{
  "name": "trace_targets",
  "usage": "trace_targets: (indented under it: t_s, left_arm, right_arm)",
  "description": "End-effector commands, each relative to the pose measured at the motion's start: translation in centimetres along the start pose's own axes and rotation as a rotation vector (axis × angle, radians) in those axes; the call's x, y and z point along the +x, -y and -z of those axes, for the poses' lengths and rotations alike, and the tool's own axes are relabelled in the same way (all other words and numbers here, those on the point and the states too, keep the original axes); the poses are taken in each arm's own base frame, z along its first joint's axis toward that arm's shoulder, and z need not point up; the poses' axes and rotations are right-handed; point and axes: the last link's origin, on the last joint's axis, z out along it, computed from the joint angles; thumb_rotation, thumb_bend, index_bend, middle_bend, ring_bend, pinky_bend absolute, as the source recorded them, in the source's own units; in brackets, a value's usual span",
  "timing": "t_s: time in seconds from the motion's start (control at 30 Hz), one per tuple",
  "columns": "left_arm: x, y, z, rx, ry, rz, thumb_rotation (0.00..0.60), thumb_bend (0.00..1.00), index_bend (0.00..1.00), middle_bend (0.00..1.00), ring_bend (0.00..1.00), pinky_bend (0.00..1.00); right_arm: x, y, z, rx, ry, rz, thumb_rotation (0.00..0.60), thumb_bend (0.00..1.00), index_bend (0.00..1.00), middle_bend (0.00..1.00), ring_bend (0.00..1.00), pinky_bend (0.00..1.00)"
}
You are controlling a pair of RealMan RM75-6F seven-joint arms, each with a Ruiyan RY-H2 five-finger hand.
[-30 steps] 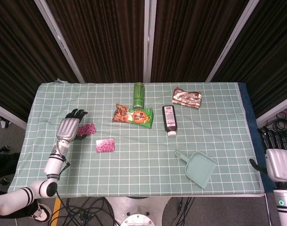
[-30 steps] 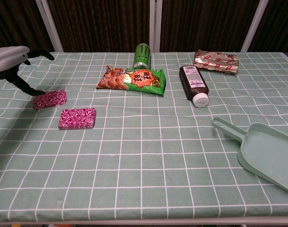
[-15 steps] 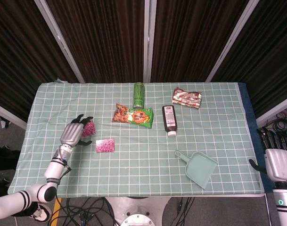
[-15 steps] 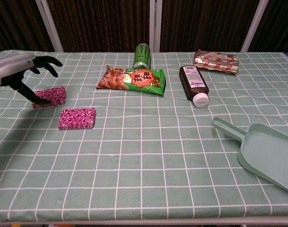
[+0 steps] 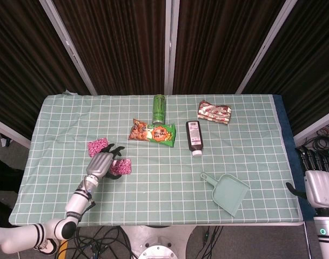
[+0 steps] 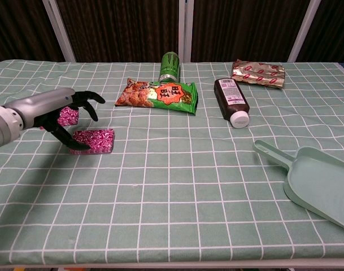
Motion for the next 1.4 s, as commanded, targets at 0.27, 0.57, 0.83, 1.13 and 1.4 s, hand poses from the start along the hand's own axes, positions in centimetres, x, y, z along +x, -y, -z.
trace_targets:
  t_s: [0.27, 0.57, 0.83, 1.13, 1.4]
  left_arm:
    - [-0.8, -0.6, -1.0, 0.007, -0.003, -0.038, 0.600, 0.16, 0.14, 0.31, 0.05, 0.14]
    - [-1.0, -0.3, -1.1, 0.032, 0.001, -0.047, 0.600, 0.17, 0.15, 0.35, 0.08, 0.14]
    - [-1.0, -0.3, -1.1, 0.032, -0.001, -0.042, 0.600, 0.17, 0.15, 0.34, 0.08, 0.14]
    - [-1.4, 0.1, -1.0, 0.024, -0.020, -0.103, 0.600, 0.16, 0.15, 0.28, 0.06, 0.13]
    - [-1.6, 0.1, -1.0, 0.015, -0.037, -0.127, 0.600, 0.16, 0.16, 0.30, 0.06, 0.13]
  right_arm:
    - [0.2, -0.5, 0.0, -0.009, -0.007, -0.007, 0.600, 0.10, 0.00, 0.00, 0.00, 0.00]
    - [0.2, -0.6, 0.1, -0.011, -0.007, -0.011, 0.600, 0.10, 0.00, 0.00, 0.00, 0.00]
    - [0.0, -0.5, 0.0, -0.011, -0.001, -0.008, 0.600, 0.10, 0.00, 0.00, 0.00, 0.00]
    - [0.0, -0.8, 0.0, -0.017, 0.002, -0.011, 0.600, 0.10, 0.00, 0.00, 0.00, 0.00]
    - [0.0, -0.8, 0.0, -0.018, 0.002, -0.014, 0.600, 0.10, 0.00, 0.00, 0.00, 0.00]
